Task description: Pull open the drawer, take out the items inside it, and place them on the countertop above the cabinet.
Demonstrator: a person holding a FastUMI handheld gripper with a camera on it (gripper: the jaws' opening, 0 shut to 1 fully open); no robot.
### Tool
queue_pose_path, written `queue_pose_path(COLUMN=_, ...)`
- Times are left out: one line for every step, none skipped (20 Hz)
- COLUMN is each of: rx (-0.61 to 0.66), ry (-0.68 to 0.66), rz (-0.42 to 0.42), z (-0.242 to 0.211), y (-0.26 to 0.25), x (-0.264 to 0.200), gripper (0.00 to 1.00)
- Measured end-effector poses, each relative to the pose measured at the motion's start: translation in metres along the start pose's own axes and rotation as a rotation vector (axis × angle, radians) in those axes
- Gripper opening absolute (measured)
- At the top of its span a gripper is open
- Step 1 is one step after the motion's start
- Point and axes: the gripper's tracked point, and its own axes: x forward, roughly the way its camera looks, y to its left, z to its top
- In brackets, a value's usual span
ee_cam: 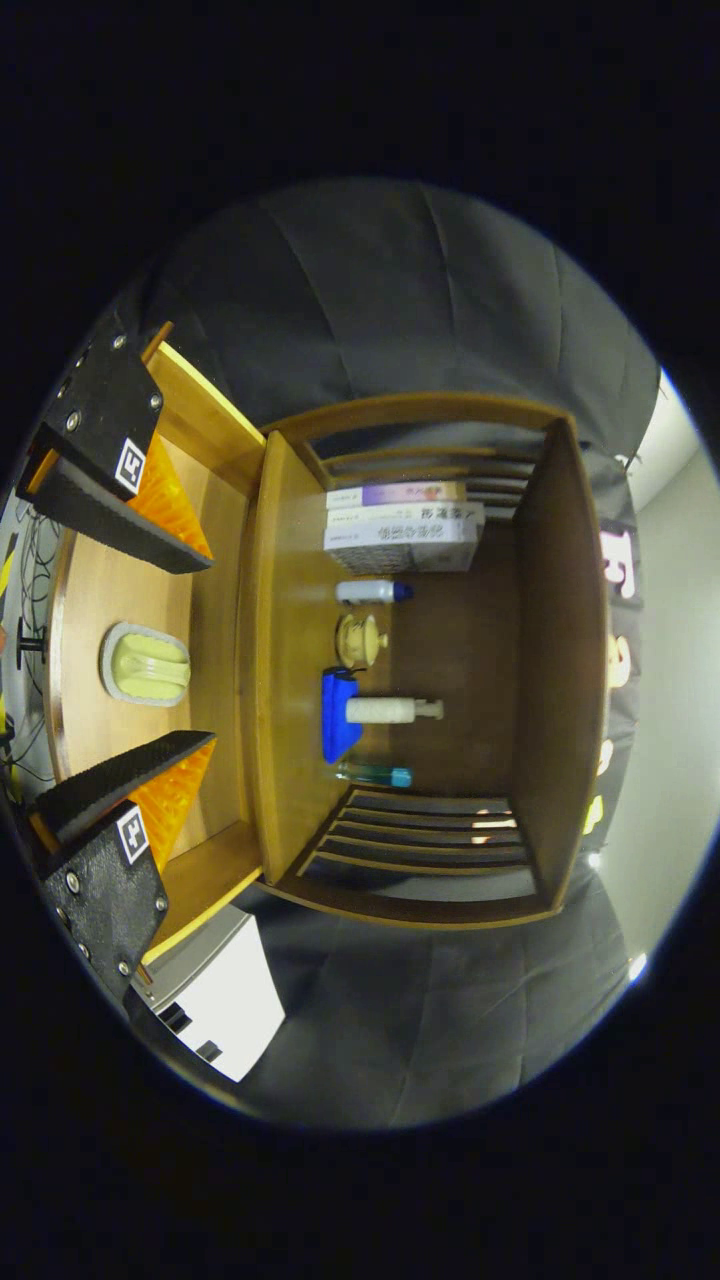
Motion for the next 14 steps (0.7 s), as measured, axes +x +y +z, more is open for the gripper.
queue_pose_path(rx=0.025, ry=0.039, rz=-0.017, z=-0.007, y=-0.004, x=0.011, gripper=0.97)
queue_pose_path(rx=0.060, ry=0.081, rz=-0.027, z=-0.014, y=-0.007, x=0.018, gripper=0.97)
queue_pose_path(rx=0.099, ry=0.114, rz=-0.029, z=-0.020, y=-0.005, x=0.027, gripper=0.97)
queue_pose_path(rx=0.137, ry=0.138, rz=-0.029, z=-0.024, y=-0.004, x=0.035, gripper=0.97)
queue_pose_path(rx=0.166, ry=0.165, rz=-0.031, z=-0.030, y=-0.005, x=0.043, gripper=0.97)
queue_pose_path(rx=0.191, ry=0.187, rz=-0.050, z=-0.037, y=-0.006, x=0.054, gripper=0.96)
queue_pose_path(rx=0.210, ry=0.213, rz=-0.064, z=-0.044, y=-0.007, x=0.061, gripper=0.96)
queue_pose_path(rx=0.216, ry=0.253, rz=-0.068, z=-0.054, y=-0.005, x=0.068, gripper=0.96)
queue_pose_path(rx=0.209, ry=0.282, rz=-0.083, z=-0.065, y=-0.006, x=0.075, gripper=0.96)
queue_pose_path(rx=0.194, ry=0.309, rz=-0.098, z=-0.073, y=-0.009, x=0.080, gripper=0.96)
queue_pose_path(rx=0.181, ry=0.331, rz=-0.112, z=-0.080, y=-0.012, x=0.082, gripper=0.96)
queue_pose_path(rx=0.175, ry=0.356, rz=-0.116, z=-0.087, y=-0.014, x=0.085, gripper=0.95)
queue_pose_path(rx=0.180, ry=0.379, rz=-0.118, z=-0.093, y=-0.015, x=0.087, gripper=0.95)
queue_pose_path(rx=0.195, ry=0.399, rz=-0.120, z=-0.096, y=-0.015, x=0.089, gripper=0.94)
